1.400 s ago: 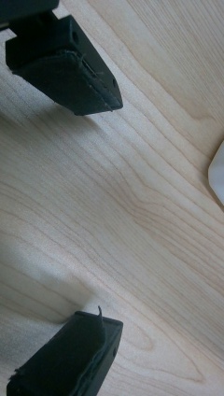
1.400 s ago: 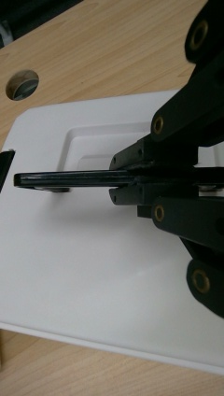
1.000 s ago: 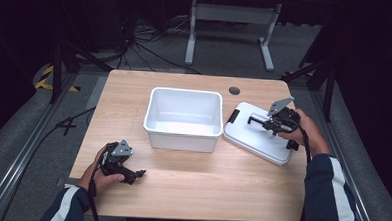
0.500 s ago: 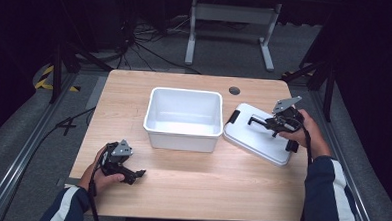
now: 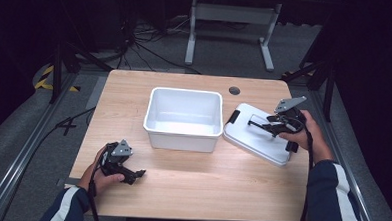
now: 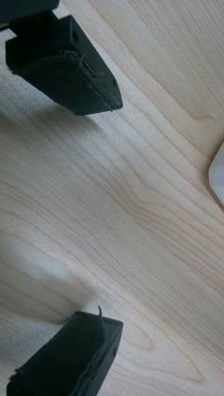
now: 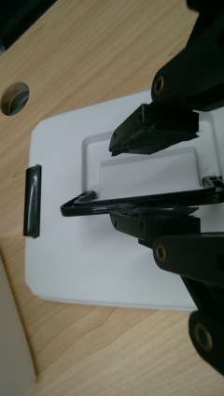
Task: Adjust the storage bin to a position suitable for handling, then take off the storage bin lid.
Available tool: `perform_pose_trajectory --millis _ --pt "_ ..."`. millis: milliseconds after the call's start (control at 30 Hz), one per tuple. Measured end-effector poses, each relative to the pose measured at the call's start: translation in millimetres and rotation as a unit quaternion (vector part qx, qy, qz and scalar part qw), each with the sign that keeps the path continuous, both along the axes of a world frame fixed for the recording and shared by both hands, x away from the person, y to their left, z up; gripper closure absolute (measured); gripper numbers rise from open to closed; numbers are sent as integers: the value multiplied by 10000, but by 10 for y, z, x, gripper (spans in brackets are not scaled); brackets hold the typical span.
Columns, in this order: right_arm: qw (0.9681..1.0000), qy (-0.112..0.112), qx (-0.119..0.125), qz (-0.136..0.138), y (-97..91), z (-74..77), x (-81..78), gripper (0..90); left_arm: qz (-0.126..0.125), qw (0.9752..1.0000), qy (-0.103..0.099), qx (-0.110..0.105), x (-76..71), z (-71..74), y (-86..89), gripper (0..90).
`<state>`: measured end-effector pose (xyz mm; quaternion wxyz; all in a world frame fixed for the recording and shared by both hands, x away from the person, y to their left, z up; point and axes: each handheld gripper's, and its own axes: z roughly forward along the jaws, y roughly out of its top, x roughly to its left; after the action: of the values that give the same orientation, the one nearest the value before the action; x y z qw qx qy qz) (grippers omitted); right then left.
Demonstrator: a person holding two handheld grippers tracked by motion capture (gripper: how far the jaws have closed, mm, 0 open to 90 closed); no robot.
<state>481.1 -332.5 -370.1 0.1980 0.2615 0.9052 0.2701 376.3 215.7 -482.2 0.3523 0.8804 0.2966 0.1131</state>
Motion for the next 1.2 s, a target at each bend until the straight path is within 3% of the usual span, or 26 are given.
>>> perform_pose_trajectory --millis 367,533,1200 --pt "9995 -25 118 -308 33 79 -152 544 1 10000 -6 -10 -1 -2 1 2" --pt "9992 -115 192 -331 37 153 -232 503 -26 10000 -1 -2 4 0 2 1" --pt "9993 -190 66 -323 75 219 -539 399 -25 10000 -1 -2 4 0 2 1"
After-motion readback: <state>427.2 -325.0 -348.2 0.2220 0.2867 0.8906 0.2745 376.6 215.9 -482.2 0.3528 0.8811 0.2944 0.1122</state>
